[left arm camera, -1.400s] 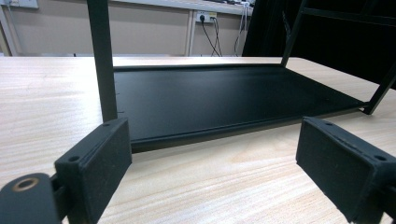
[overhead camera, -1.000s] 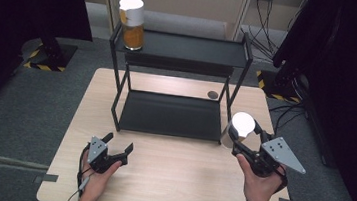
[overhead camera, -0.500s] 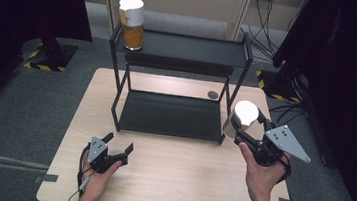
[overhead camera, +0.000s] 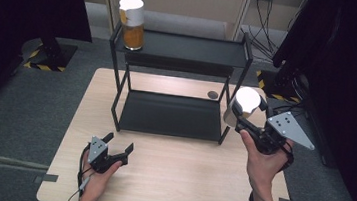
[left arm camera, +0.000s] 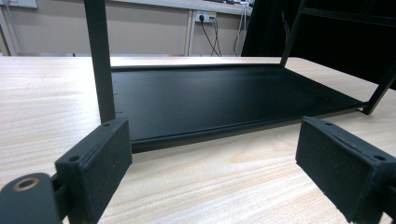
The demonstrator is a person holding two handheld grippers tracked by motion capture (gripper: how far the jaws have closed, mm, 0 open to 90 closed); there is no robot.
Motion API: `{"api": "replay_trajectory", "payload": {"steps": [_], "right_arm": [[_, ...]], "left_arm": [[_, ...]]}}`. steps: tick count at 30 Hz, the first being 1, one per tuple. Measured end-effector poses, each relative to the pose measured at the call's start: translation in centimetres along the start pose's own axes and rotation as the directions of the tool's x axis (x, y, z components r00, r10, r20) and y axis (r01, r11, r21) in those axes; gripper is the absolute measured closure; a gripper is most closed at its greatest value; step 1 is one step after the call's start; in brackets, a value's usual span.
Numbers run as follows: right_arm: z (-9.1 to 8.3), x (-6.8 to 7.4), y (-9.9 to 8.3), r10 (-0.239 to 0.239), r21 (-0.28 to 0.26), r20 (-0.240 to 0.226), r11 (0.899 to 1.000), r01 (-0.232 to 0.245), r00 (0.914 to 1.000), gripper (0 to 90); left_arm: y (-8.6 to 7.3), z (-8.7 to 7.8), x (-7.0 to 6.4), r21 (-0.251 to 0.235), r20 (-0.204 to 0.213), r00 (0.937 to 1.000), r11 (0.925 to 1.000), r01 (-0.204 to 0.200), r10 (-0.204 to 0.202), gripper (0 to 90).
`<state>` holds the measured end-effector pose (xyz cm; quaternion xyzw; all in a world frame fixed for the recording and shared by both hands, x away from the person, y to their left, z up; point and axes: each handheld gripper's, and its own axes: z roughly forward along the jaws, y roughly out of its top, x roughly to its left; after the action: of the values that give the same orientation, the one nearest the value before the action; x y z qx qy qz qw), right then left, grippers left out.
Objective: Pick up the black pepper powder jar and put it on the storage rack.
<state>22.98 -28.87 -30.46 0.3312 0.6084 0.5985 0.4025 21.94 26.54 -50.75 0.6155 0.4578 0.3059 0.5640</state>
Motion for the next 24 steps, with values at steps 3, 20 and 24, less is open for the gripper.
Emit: {"api": "replay_trajectory", "payload": {"steps": [3,20,24], "right_arm": [[0.3,-0.1,0.5,0.000,-0.004,-0.001,1.000,0.000,1.0000,31.0],[1.7,-0.7,2.7,0.003,-0.026,0.002,1.000,-0.003,1.0000,31.0],[2.2,-0.8,3.2,0.004,-0.029,-0.001,1.000,-0.004,1.0000,31.0]], "left_arm": [[0.0,0.0,0.0,0.000,0.000,1.0000,1.0000,0.001,-0.001,10.0],[0.0,0.0,0.0,0.002,-0.001,1.0000,1.0000,0.001,-0.001,10.0],[0.0,0.0,0.0,0.000,0.000,1.0000,1.0000,0.001,-0.001,10.1]]}}
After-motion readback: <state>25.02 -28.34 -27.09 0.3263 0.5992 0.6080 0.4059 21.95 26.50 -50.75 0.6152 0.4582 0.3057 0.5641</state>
